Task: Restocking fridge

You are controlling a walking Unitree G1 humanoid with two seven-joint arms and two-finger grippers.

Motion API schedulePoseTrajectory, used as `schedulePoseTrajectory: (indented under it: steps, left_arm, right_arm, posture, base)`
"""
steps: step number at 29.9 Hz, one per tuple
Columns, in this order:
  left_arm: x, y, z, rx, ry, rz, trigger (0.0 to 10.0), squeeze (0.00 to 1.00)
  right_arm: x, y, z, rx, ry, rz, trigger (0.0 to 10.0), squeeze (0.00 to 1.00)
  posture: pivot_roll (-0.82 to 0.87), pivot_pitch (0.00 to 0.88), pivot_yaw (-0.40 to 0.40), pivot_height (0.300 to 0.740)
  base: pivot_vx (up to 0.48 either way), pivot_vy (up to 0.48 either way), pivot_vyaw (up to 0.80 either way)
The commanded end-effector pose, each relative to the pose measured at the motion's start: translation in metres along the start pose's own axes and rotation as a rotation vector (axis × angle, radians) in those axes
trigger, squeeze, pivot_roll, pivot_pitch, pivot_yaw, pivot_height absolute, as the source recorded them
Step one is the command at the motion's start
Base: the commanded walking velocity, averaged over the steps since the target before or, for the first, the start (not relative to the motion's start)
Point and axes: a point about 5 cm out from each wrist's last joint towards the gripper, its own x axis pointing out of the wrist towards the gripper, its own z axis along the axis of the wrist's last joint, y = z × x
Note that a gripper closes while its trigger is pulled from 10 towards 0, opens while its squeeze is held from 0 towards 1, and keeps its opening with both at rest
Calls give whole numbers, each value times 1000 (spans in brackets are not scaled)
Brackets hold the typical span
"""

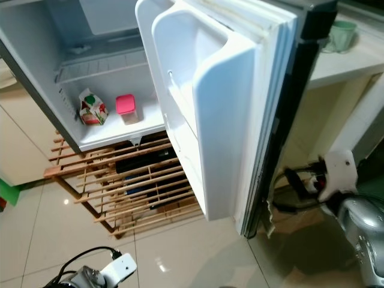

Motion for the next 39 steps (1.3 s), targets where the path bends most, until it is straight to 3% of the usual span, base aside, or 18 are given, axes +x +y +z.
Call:
schedulePoseTrajectory:
  steps: [1, 3, 7, 8, 9, 10, 14, 16, 18, 19, 20, 26, 28, 29, 31, 32, 35, 39]
  left_arm:
    - [3, -7, -22, 12, 93, -44, 10000, 0]
    - [3, -7, -22, 12, 94, -44, 10000, 0]
    - [3, -8, -22, 18, 95, -48, 10000, 0]
    - [3, -8, -22, 18, 95, -49, 10000, 0]
    - [3, -8, -22, 18, 95, -49, 10000, 0]
    - [3, -8, -20, 47, 103, -57, 10000, 0]
    - [3, -9, -19, 55, 99, -57, 10000, 0]
    - [3, -9, -19, 51, 96, -57, 10000, 0]
    - [3, -9, -18, 40, 86, -55, 10000, 0]
    - [3, -9, -17, 37, 80, -55, 10000, 0]
    - [3, -9, -17, 37, 80, -55, 10000, 0]
    - [5, -6, -14, -103, -10, 44, 10000, 0]
    - [4, -3, -8, -165, -109, 120, 10000, 0]
    - [4, -3, -8, -165, -109, 120, 10000, 0]
    - [3, -1, 0, -253, -238, 162, 10000, 0]
    - [3, -1, 0, -253, -238, 162, 10000, 0]
    - [0, 0, 8, -312, -369, 189, 10000, 0]
    - [-8, 4, 19, -472, -603, 237, 10000, 0]
  right_arm:
    - [4, 24, 16, 13, -50, 107, 10000, 0]
    - [5, 31, 20, 14, -59, 131, 10000, 0]
    - [7, 89, 51, -1, -155, 390, 10000, 0]
    - [5, 100, 57, 1, -175, 446, 10000, 0]
    - [5, 100, 57, 1, -175, 446, 10000, 0]
    - [1, 124, 75, 21, -257, 583, 10000, 0]
    - [-8, 144, 100, 144, -399, 754, 10000, 0]
    - [-10, 144, 102, 172, -412, 774, 10000, 0]
    - [-7, 136, 103, 213, -411, 738, 10000, 0]
    - [1, 123, 97, 243, -385, 661, 10000, 0]
    - [1, 123, 97, 243, -385, 661, 10000, 0]
    - [32, 76, 60, 183, -197, 223, 10000, 0]
    - [41, 55, 39, 78, -119, 26, 10000, 0]
    - [41, 55, 39, 78, -119, 26, 10000, 0]
    - [46, 35, 13, 104, -38, -156, 10000, 0]
    - [46, 35, 13, 104, -38, -156, 10000, 0]
    - [48, 30, 0, 32, -3, -242, 10000, 0]
    - [51, 34, -6, 16, -48, -294, 10000, 0]
  posture:
    - [-211, 0, 124, 740]
    - [-211, 0, 124, 740]
    - [-214, 0, 119, 740]
    - [-213, 0, 113, 740]
    - [-213, 0, 113, 740]
    - [-210, 0, 106, 740]
    - [-202, 0, 100, 740]
    - [-202, 0, 100, 740]
    - [-196, 0, 96, 740]
    - [-193, 0, 96, 740]
    - [-193, 0, 96, 740]
    - [-191, 0, 94, 740]
    - [-185, 0, 91, 740]
    - [-185, 0, 91, 740]
    - [-171, 0, 81, 740]
    - [-171, 0, 81, 740]
    - [-164, 0, 77, 740]
    - [-137, 0, 62, 740]
  base:
    - [0, 0, 0]
    - [0, 0, 0]
    - [0, 0, 0]
    - [0, 0, 0]
    - [0, 0, 0]
    - [0, 0, 0]
    - [0, 0, 0]
    - [0, 0, 0]
    - [0, 0, 0]
    - [0, 0, 0]
    - [0, 0, 0]
    - [0, 0, 0]
    - [0, 0, 0]
    - [0, 0, 0]
    - [0, 0, 0]
    - [0, 0, 0]
    - [0, 0, 0]
    - [0, 0, 0]
